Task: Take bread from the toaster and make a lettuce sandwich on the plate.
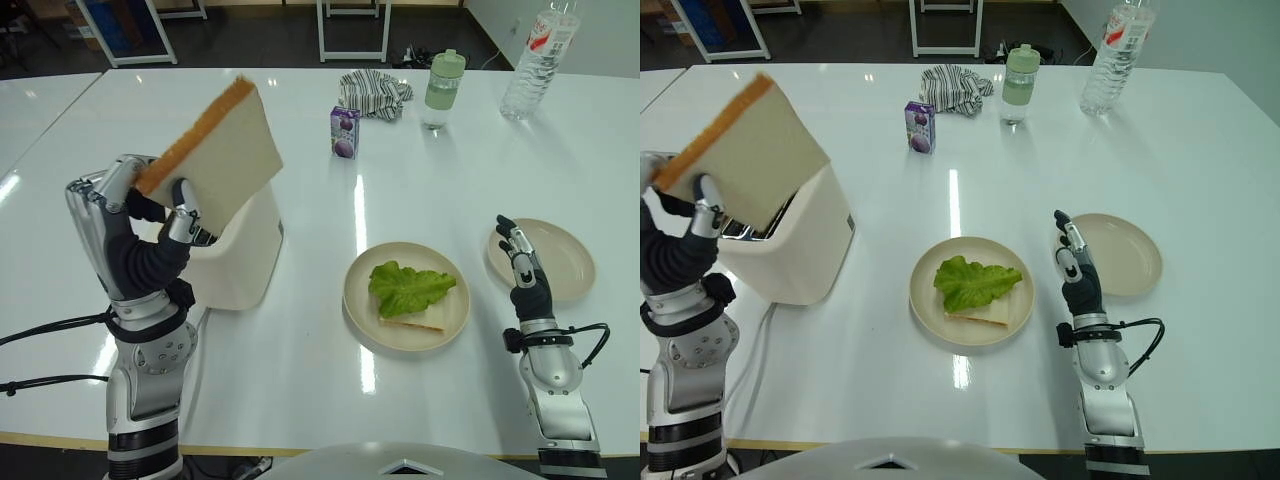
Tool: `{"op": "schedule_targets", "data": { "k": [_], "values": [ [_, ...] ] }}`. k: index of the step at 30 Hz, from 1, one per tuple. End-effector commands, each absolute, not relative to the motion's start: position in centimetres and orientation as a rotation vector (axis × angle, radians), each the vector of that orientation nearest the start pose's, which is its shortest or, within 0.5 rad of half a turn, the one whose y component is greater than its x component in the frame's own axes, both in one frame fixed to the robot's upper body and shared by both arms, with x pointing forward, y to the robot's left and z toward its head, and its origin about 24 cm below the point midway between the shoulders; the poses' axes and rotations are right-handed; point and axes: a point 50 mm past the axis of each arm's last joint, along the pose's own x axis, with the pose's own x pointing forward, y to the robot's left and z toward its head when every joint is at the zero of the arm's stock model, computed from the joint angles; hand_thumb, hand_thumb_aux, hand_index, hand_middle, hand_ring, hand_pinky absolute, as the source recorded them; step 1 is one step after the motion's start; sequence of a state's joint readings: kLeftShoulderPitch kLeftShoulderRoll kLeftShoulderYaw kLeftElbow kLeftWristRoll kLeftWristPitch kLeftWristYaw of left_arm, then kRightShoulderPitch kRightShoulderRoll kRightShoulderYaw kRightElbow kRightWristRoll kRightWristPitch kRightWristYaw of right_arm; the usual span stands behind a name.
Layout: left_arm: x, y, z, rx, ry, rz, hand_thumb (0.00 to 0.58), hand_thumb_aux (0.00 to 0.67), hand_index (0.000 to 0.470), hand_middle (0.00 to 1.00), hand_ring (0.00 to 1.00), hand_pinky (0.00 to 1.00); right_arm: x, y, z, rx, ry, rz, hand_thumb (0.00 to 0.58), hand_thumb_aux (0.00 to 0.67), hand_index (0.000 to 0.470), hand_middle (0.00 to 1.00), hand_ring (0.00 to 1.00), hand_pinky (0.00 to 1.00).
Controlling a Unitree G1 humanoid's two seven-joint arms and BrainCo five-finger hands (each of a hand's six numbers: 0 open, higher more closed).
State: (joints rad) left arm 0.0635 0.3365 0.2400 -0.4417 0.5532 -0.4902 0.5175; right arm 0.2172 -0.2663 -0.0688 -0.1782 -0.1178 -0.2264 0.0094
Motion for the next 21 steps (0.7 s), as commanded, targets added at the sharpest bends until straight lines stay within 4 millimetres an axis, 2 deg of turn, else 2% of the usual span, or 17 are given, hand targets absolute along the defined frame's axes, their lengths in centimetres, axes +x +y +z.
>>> {"op": "schedule_targets", "data": {
  "k": [1,4,10,14,16,21],
  "values": [
    [19.1,18.9,19.3,0.606,-1.073,0.39,0.58,0.67,0.47,1.0,1.0,1.0,21.0,-21.2,6.6,-0.398,-0.18,-0.035,0.0,0.0,0.0,0.0,0.0,0.0],
    [20.0,16.6,18.5,0.474,-0.991,0.269,0.58,0.67,0.47,1.0,1.0,1.0,21.1,-21.5,6.5,-0.394,-0.177,-0.049,0.0,0.0,0.0,0.0,0.0,0.0],
    [23.4,11.9,13.7,0.123,-0.552,-0.147,0.58,0.67,0.47,1.0,1.0,1.0,20.9,-23.7,6.5,-0.374,-0.164,-0.145,0.0,0.0,0.0,0.0,0.0,0.0],
    [25.6,10.2,10.5,0.094,-0.315,-0.389,0.58,0.67,0.47,1.0,1.0,1.0,20.7,-25.0,6.3,-0.369,-0.147,-0.199,0.0,0.0,0.0,0.0,0.0,0.0],
    [26.3,9.4,9.6,0.083,-0.249,-0.482,0.58,0.67,0.47,1.0,1.0,1.0,20.6,-25.5,6.1,-0.371,-0.14,-0.216,0.0,0.0,0.0,0.0,0.0,0.0],
    [27.6,7.5,9.9,0.169,-0.195,-0.646,0.58,0.67,0.47,1.0,1.0,1.0,20.3,-25.3,5.2,-0.366,-0.109,-0.217,0.0,0.0,0.0,0.0,0.0,0.0]
  ]
}}
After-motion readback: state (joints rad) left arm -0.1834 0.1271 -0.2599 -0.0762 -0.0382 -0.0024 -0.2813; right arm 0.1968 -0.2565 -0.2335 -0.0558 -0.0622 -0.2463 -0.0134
